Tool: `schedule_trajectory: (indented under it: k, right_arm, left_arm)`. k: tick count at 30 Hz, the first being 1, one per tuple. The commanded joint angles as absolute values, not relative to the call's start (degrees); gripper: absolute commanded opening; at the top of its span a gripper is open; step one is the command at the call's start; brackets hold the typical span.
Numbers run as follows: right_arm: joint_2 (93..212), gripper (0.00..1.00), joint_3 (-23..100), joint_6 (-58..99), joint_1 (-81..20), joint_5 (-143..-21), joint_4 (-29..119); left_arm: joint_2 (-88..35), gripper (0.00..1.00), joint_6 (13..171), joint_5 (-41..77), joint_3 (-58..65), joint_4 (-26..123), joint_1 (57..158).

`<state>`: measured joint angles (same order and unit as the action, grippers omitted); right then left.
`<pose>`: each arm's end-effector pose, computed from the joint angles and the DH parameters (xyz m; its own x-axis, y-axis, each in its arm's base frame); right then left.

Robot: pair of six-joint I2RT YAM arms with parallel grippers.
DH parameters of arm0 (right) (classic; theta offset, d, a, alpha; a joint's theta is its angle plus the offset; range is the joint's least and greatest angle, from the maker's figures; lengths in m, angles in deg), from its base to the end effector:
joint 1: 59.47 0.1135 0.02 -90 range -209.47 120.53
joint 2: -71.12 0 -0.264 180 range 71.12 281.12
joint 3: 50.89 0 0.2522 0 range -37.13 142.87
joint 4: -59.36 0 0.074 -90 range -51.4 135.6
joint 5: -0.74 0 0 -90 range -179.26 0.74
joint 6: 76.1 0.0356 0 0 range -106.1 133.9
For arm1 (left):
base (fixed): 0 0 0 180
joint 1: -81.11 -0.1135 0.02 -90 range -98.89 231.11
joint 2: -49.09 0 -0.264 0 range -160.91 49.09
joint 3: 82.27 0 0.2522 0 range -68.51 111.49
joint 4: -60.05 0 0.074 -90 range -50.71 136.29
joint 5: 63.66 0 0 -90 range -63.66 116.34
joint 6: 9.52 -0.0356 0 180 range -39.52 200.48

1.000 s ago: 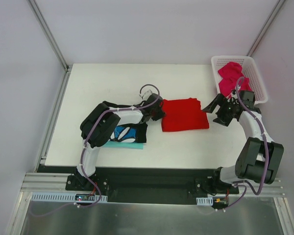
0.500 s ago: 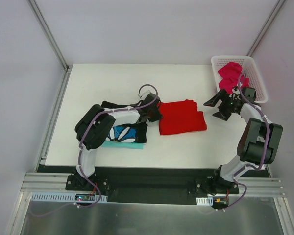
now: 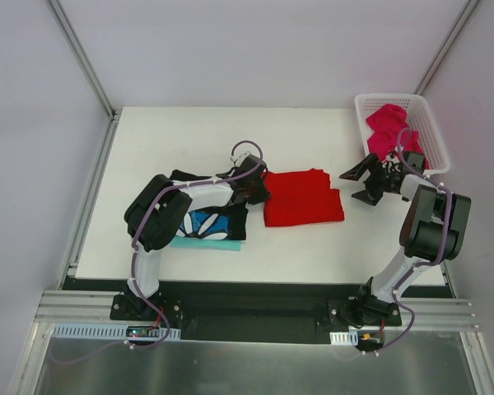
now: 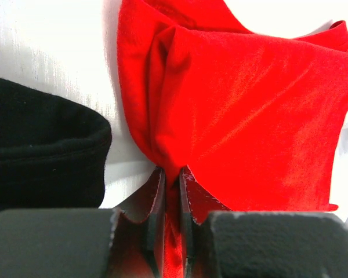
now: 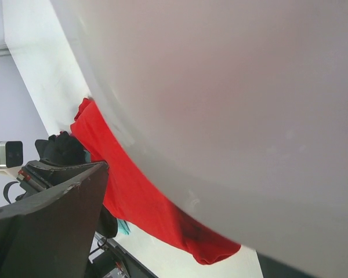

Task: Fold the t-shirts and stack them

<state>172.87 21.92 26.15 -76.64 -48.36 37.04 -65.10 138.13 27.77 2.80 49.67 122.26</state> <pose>0.3486 -0.0833 0.1712 -0.7640 0.4039 -0.5032 -0.0064 0.7751 0.6318 0.3267 -0.2843 0.1619 -0.7998 -0.4227 -0.4263 -0.0604 0.7632 -0.6434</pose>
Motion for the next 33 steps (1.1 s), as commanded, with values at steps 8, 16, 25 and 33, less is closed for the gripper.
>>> schedule_trajectory:
  k: [8, 16, 25, 33]
  right_arm:
    - [173.0, 0.99, 19.3, 26.3, -71.3, -50.1, 38.1]
    - [172.8, 0.99, 16.8, 24.7, -70.4, -51.6, 38.1]
    - [171.2, 0.99, 14.9, 23.3, -69.1, -53.6, 36.3]
    - [167.8, 0.99, 14.0, 24.6, -64.0, -56.4, 35.6]
  left_arm:
    - [-61.2, 0.00, 137.1, 26.8, 3.6, 47.6, 121.3]
    - [-59.8, 0.00, 136.9, 26.5, 2.3, 47.6, 120.6]
    - [-59.0, 0.00, 137.1, 26.4, 1.9, 47.6, 120.1]
    - [-58.3, 0.00, 137.2, 26.5, 0.7, 47.7, 120.1]
